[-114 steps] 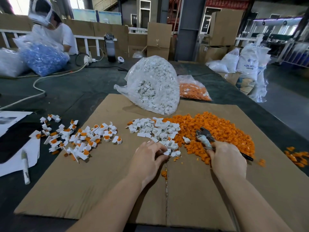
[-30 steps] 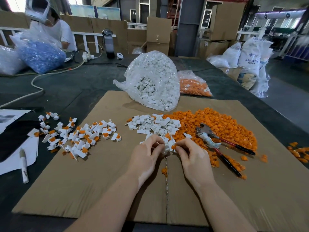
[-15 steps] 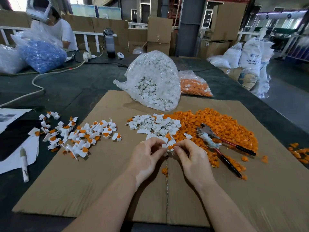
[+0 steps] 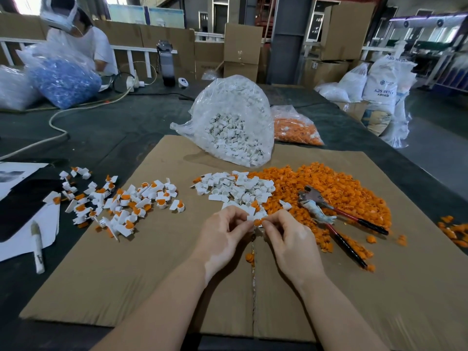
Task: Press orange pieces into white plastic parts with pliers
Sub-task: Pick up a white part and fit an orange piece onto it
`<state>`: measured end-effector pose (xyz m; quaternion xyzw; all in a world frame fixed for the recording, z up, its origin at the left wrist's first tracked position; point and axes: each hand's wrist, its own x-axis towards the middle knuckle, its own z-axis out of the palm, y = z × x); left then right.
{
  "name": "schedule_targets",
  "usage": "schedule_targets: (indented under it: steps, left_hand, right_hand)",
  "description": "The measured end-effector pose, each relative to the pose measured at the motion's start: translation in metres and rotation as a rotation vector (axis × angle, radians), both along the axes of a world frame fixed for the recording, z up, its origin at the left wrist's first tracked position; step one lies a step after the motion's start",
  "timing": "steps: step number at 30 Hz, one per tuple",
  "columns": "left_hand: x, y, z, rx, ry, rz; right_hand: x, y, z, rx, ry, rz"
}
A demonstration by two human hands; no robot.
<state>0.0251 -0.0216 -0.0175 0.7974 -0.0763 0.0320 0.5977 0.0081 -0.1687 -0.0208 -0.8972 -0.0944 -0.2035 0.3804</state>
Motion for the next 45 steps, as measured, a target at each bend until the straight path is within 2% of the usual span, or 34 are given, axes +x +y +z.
schedule_targets:
  steps: [4, 8, 13, 18, 22, 29, 45]
  left_hand:
    - [-0.0002, -0.0005, 0.0, -0.003, 0.014, -0.015]
    - [-0.0017, -0.0002, 0.0001, -0.014, 0.03, -0.037]
    - [-0.0034, -0.0002, 0.0014, -0.048, 0.048, -0.06]
    - [-0.0022, -0.0009, 0.0004, 0.016, 0.04, -0.066]
    - [-0.0002, 0.0, 0.0005, -0.083, 0.067, -0.036]
    - [0.0004, 0.0013, 0.0017, -0.103, 0.056, -0.029]
    - [0.0009, 0.0021, 0.0013, -0.031, 0.014, -0.055]
  right_hand:
    - [-0.0013, 0.0045, 0.001, -0.23, -0.166, -0.031]
    - [-0.0025, 0.0063, 0.0012, -0.285, -0.227, -0.01]
    - [-0.0027, 0.0075, 0.0013, -0.274, -0.226, 0.003]
    - [-0.0024, 0.0087, 0.0024, -0.289, -0.204, 0.035]
    - [-0.0023, 0.0041, 0.0023, -0.176, -0.119, 0.069]
    - [-0.0038, 0.0021, 0.0045, -0.068, -0.152, 0.091]
    - [-0.0014, 0.0028, 0.0026, -0.138, -0.201, 0.096]
